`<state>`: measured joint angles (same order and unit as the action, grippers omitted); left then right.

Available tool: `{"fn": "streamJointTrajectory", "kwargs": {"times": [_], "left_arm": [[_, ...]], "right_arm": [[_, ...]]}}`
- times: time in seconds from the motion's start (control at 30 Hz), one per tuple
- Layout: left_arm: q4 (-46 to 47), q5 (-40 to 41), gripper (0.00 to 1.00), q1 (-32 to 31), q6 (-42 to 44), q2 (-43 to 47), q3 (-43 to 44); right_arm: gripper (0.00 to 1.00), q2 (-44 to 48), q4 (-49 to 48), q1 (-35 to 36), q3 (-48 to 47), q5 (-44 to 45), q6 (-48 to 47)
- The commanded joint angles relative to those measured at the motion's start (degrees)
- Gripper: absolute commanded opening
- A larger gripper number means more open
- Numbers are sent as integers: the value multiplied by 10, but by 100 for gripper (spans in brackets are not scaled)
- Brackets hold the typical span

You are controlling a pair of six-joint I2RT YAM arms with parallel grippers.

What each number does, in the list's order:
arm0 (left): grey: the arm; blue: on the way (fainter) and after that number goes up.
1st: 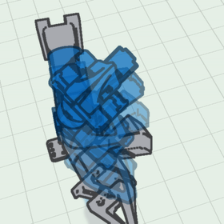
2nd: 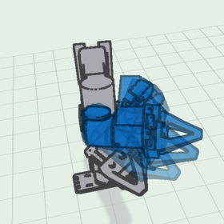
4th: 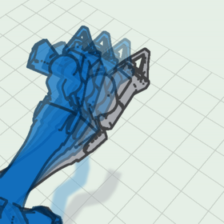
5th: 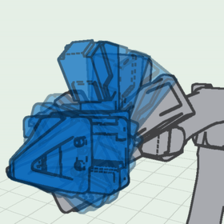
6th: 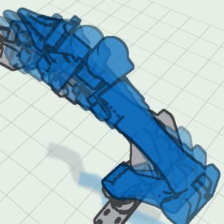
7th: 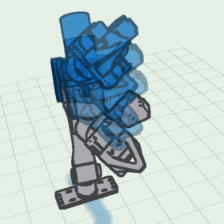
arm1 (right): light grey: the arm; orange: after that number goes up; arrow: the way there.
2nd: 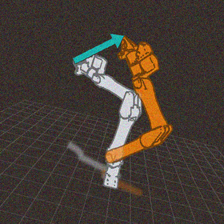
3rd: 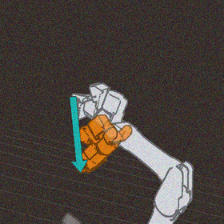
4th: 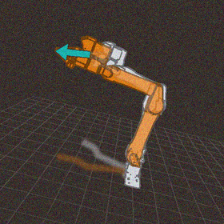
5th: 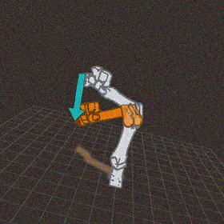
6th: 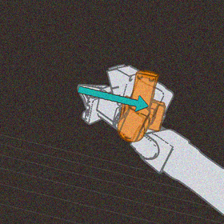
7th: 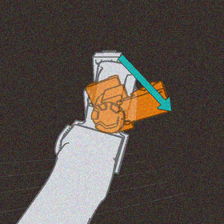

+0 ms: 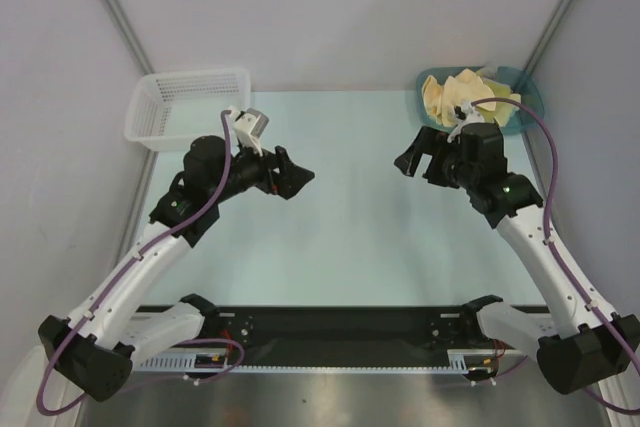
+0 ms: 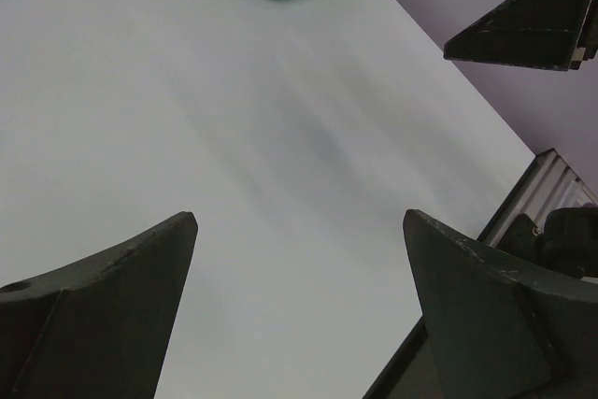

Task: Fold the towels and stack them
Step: Grab crumpled towel

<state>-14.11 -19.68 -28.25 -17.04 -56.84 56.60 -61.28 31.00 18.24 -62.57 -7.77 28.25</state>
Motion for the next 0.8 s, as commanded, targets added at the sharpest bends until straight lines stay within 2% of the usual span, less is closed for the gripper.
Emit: {"fn": "streamJointTrajectory", "kwargs": {"times": [0.0,0.17,0.27,0.37,0.47,0.5,0.57,0.6,0.63,0.7,0.77], "left_arm": [[10,3,100,2,4,17,21],[-3,14,100,2,23,22,19],[-22,25,100,2,38,27,18],[-25,28,100,1,47,42,4],[-17,37,100,1,55,55,-22],[-17,42,100,1,57,56,-29],[-26,47,100,1,56,56,-31],[-24,43,100,1,54,56,-34],[-23,39,100,1,53,57,-37],[-17,31,100,1,51,57,-42],[-21,32,100,1,51,53,-40]], "right_arm": [[100,12,-14,-3,-1,19,-3],[100,-7,-13,-4,-35,63,1],[100,-33,-28,-7,-74,150,-34],[98,-96,-50,-65,-137,193,-60],[88,-190,-66,-161,-195,152,-55],[78,-213,-67,-178,-236,143,-51],[66,-282,-75,-227,-272,141,-48],[57,-302,-84,-238,-294,141,-50],[56,-325,-95,-246,-306,138,-50],[54,-398,-108,-277,-340,65,-43],[53,-475,-83,-289,-416,38,-38]]}}
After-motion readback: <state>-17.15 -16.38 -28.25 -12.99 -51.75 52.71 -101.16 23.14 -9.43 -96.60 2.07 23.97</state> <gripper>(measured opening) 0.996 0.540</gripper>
